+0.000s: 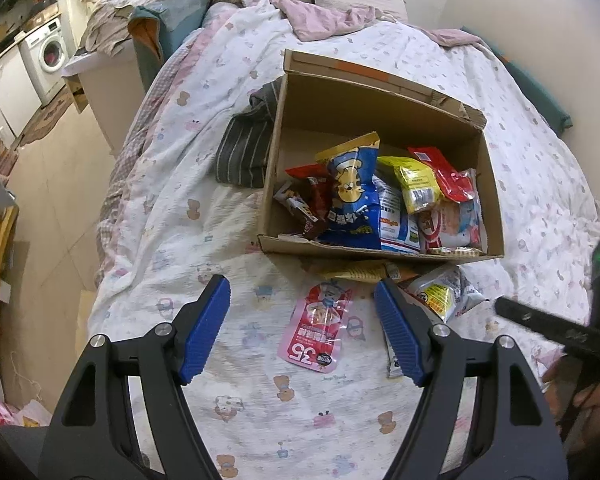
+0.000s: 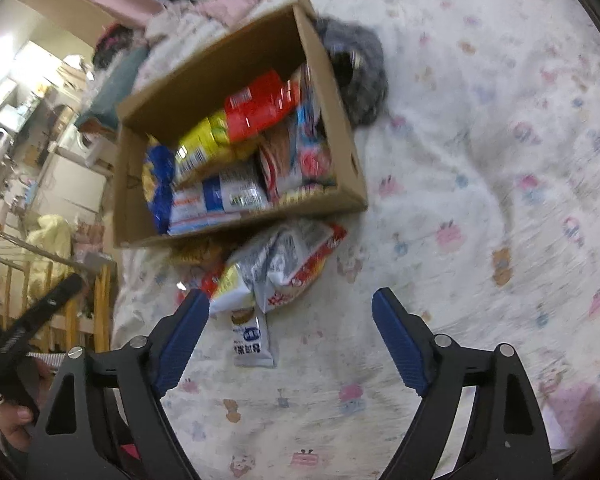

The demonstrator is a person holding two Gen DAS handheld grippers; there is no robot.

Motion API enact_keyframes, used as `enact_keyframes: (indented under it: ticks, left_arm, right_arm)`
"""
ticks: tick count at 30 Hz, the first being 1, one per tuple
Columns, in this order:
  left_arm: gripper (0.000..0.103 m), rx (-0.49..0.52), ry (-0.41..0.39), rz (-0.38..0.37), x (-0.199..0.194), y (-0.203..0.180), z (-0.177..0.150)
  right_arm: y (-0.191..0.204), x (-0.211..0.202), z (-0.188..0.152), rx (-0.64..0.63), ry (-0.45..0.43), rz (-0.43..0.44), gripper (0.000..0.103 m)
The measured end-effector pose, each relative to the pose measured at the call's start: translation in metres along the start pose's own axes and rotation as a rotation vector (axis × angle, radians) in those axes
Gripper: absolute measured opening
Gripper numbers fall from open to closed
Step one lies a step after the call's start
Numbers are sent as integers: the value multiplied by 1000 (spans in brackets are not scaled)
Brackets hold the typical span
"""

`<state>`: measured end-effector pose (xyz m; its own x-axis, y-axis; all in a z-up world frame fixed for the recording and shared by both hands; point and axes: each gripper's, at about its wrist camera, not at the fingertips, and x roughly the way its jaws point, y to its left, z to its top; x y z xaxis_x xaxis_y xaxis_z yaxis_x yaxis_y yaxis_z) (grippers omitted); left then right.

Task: Organize snacks
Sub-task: 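Lift both grippers out of the box and move toward the remaining snacks, then grasp the white-and-red chip bag with the right gripper while the left grasps the rice cake packet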

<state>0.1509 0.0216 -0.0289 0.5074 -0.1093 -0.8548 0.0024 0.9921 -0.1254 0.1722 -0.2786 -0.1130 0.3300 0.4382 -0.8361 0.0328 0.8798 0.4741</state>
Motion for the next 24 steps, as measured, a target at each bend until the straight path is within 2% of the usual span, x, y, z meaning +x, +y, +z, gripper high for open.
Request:
enact_keyframes:
  ticks: [13,17,20,24]
  left_arm:
    - [72,-25,17,0,2,19,-2]
    - [72,-26,36,10,7,23,-7]
    - [72,-27,47,2,9,20,-9]
    - [72,3,57,2,14,5,-11]
  right_arm:
    - [8,80,19,195,156,63,88]
    - [2,87,16,196,173,50,58]
    - [0,77,14,180,164,56,48]
    - [2,63,10,136,171,74,45]
